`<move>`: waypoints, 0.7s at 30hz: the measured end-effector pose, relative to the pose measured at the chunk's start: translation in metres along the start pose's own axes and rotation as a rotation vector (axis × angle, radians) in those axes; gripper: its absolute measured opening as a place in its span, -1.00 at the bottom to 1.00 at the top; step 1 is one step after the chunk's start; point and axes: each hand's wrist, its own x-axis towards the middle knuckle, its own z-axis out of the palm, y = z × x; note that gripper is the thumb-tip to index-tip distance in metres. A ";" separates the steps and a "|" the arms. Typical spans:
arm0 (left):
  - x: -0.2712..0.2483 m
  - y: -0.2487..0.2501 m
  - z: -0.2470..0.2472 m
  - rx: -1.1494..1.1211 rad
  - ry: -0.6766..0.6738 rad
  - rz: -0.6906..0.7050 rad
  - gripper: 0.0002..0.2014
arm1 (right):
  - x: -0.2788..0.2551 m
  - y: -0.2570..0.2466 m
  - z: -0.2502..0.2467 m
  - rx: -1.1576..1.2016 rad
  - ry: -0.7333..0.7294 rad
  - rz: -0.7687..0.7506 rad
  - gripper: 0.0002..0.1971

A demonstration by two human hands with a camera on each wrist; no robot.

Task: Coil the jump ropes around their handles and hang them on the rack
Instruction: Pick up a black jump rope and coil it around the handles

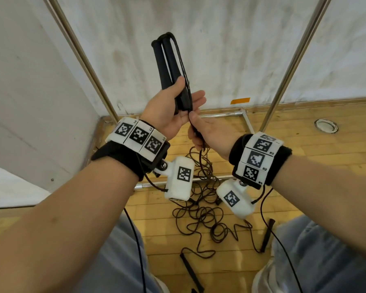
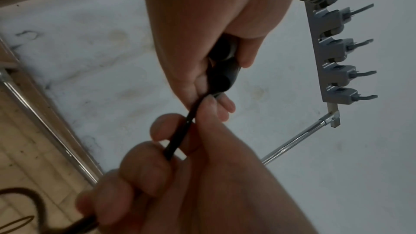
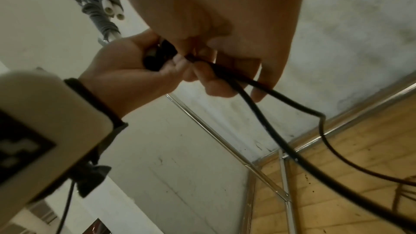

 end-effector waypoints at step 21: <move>0.018 0.001 -0.049 1.110 0.360 0.401 -0.88 | 0.014 0.012 -0.035 -0.546 -0.075 -0.059 -0.73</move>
